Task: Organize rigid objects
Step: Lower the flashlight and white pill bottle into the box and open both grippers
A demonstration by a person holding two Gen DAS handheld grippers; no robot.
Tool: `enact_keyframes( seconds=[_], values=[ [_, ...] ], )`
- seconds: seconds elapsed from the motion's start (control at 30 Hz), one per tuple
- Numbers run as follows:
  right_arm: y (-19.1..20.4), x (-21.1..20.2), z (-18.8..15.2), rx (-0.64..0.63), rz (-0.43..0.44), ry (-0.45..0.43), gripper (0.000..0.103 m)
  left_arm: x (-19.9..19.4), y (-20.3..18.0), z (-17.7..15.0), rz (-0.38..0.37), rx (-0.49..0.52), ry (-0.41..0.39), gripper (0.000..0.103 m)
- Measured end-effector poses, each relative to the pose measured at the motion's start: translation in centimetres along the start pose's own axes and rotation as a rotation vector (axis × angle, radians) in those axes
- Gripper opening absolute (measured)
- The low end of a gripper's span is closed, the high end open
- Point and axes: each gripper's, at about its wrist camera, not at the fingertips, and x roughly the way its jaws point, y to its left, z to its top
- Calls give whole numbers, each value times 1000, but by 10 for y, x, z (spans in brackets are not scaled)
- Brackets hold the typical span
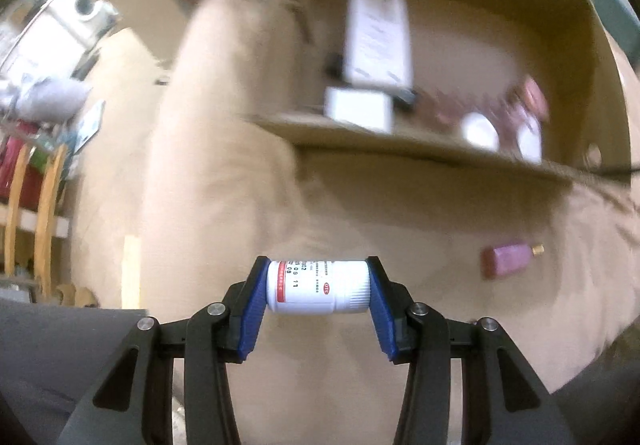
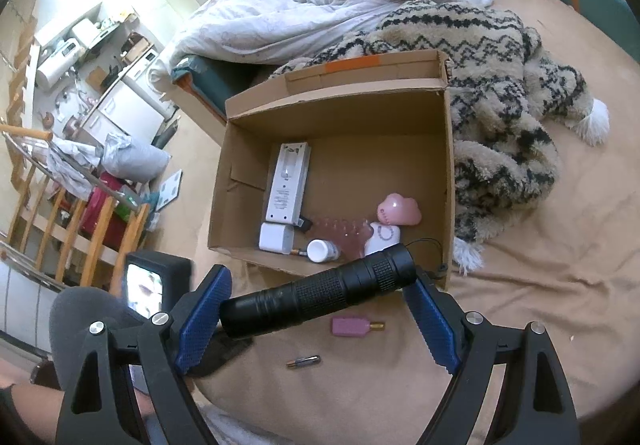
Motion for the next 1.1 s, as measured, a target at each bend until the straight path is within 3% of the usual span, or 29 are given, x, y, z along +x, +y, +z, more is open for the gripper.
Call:
enact_keyframes(
  seconds=[0.27,0.5,0.67,0.87,1.1],
  values=[
    [21,-29,12,-56,78,-110,93,-59,48,22,-28,-69,-138,43],
    [42,-58,48,-111,173,-209,93,-114,34,46,-53,-20,-262,43],
    [49,-62,80,-141,174,-242,93,-130,25,77,-52,-6,-338,43],
    [27,-22,99,-72,155,-191,93,-119,5,105,-78,14,-336,43],
    [-4,47,89,9,51,-9,93,-74,-29,122,-68,95,-308,43]
  ],
)
